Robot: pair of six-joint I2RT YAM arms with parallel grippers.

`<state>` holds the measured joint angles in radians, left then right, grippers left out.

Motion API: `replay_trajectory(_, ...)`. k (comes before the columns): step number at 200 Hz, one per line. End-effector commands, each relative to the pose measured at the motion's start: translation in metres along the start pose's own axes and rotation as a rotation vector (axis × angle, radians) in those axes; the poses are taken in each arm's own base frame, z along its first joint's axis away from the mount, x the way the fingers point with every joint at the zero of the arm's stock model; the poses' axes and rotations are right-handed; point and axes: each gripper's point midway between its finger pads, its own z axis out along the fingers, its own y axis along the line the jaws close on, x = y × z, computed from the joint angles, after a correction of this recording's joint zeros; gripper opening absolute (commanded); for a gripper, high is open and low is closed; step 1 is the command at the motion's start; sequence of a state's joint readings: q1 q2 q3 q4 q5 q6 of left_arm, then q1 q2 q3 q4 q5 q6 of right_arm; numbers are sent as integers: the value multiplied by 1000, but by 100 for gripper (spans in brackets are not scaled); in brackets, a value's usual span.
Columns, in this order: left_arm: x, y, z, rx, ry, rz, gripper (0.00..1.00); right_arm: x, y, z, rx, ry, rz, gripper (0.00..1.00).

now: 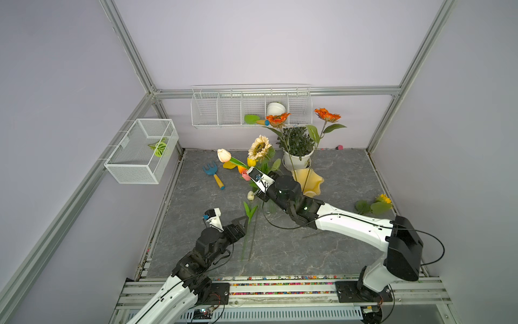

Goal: Arrange the flowers in different vases according to their variety
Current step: Insert the flower into the vase.

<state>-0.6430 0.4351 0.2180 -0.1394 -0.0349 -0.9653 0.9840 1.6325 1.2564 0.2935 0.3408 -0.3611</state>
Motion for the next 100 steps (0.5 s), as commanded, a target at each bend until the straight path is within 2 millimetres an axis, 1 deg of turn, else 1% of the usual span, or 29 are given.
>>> replay_trajectory(1, 4, 5, 2, -6, 10, -5, 100, -2, -14, 4, 70, -19, 24, 0)
replay_trajectory(34, 4, 4, 2, -4, 14, 2, 100, 18, -18, 2, 114, 29, 45, 0)
replay_trajectory(41, 5, 4, 2, -5, 16, 2, 100, 20, -19, 1, 121, 33, 49, 0)
replay_trajectory(80, 5, 4, 2, -3, 19, 4, 100, 26, -20, -7, 121, 48, 71, 27)
replay_trajectory(100, 5, 4, 2, -2, 21, 5, 100, 29, -20, -8, 118, 57, 79, 33)
